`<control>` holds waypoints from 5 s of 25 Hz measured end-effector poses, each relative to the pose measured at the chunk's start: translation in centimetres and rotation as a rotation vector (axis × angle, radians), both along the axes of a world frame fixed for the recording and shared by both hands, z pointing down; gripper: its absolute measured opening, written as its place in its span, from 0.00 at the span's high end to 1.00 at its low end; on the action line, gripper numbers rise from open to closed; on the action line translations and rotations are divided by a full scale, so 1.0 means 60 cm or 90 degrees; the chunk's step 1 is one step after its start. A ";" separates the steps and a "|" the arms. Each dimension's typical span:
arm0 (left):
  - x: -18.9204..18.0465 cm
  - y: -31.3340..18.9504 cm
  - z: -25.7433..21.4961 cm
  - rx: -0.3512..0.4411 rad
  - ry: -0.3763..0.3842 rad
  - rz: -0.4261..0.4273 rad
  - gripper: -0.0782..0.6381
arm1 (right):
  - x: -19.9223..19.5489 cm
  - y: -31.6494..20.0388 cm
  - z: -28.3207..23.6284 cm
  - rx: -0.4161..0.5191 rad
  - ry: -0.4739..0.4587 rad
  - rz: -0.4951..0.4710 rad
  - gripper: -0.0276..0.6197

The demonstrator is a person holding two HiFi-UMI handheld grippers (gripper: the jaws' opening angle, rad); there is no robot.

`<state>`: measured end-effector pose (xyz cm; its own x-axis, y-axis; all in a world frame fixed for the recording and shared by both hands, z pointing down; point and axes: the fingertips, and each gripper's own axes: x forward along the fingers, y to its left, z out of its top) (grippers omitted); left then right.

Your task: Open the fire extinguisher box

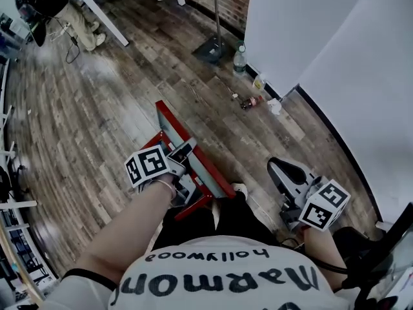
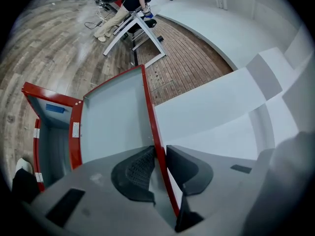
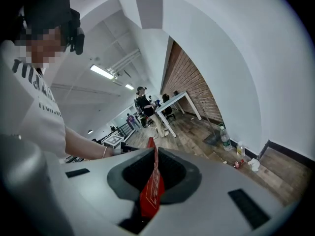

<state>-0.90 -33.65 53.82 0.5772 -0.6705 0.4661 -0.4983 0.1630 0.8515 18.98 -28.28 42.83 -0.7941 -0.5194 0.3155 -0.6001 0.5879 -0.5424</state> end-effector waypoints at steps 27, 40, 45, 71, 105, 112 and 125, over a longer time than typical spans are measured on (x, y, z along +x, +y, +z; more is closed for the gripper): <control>0.039 -0.036 0.031 -0.046 -0.078 -0.029 0.81 | 0.111 -0.076 0.004 -0.017 -0.003 -0.001 0.91; 0.061 -0.057 0.054 -0.069 -0.092 0.006 0.81 | 0.132 -0.098 0.031 -0.052 -0.005 0.007 0.91; 0.070 -0.062 0.054 -0.072 -0.091 0.009 0.81 | 0.129 -0.103 0.037 -0.059 -0.008 0.002 0.91; 0.092 -0.076 0.092 -0.089 -0.089 -0.014 0.80 | 0.137 -0.100 0.077 -0.081 0.000 -0.002 0.91; 0.104 -0.098 0.084 -0.041 -0.073 0.008 0.72 | 0.149 -0.089 0.068 -0.074 -0.005 0.017 0.91; 0.081 -0.078 0.093 -0.060 -0.077 -0.015 0.63 | 0.146 -0.066 0.061 -0.067 0.000 0.015 0.91; 0.063 -0.081 0.095 -0.051 -0.056 -0.052 0.53 | 0.145 -0.061 0.064 -0.072 0.008 0.011 0.91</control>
